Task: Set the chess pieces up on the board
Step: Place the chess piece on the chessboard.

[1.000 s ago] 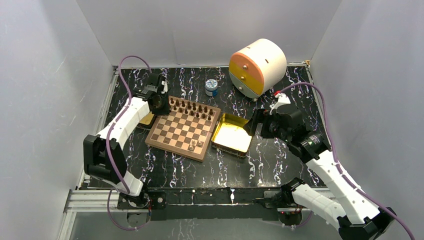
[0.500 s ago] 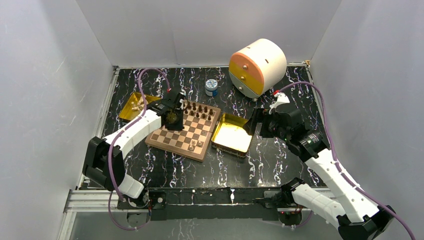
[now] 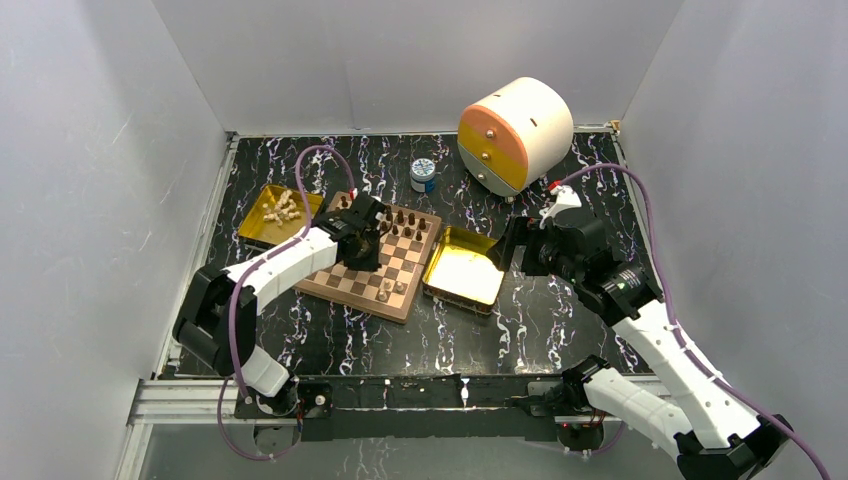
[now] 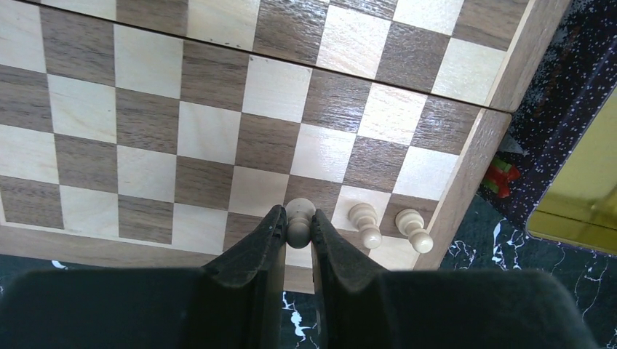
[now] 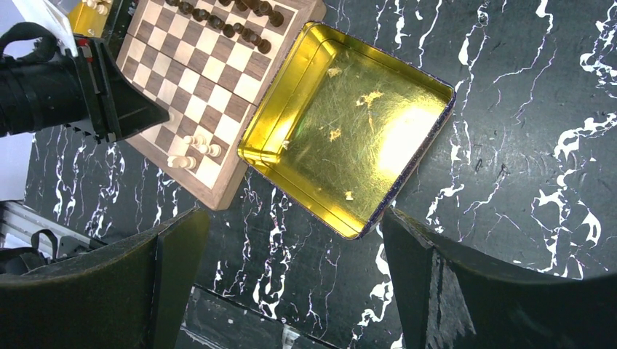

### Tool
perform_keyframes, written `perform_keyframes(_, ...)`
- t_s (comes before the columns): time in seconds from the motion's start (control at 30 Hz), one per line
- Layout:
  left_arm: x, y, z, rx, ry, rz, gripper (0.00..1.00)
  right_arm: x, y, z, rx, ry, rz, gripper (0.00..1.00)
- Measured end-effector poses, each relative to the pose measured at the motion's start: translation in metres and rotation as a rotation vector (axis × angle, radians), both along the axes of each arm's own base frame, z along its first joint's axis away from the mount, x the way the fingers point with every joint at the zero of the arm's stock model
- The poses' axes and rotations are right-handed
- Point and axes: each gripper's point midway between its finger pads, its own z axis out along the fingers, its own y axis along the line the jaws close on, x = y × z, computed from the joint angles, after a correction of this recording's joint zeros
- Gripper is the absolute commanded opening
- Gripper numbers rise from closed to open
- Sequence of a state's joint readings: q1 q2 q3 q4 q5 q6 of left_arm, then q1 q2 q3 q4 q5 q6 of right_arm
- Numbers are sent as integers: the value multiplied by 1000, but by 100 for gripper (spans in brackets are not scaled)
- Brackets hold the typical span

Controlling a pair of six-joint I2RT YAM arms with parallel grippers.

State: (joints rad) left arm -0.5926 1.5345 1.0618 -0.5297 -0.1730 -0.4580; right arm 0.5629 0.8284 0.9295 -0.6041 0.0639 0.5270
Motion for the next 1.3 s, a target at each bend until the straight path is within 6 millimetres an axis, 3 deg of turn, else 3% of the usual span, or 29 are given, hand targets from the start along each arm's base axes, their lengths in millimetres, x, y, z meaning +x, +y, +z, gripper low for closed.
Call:
perform_keyframes(0.53,-10,-6,-21,22,46,-2,15,0,0,1,1,-2,0,99)
perform_keyframes(1.3,-12,-8,-24,27,54,-7,22,-1,0,-1,1,-1,0,99)
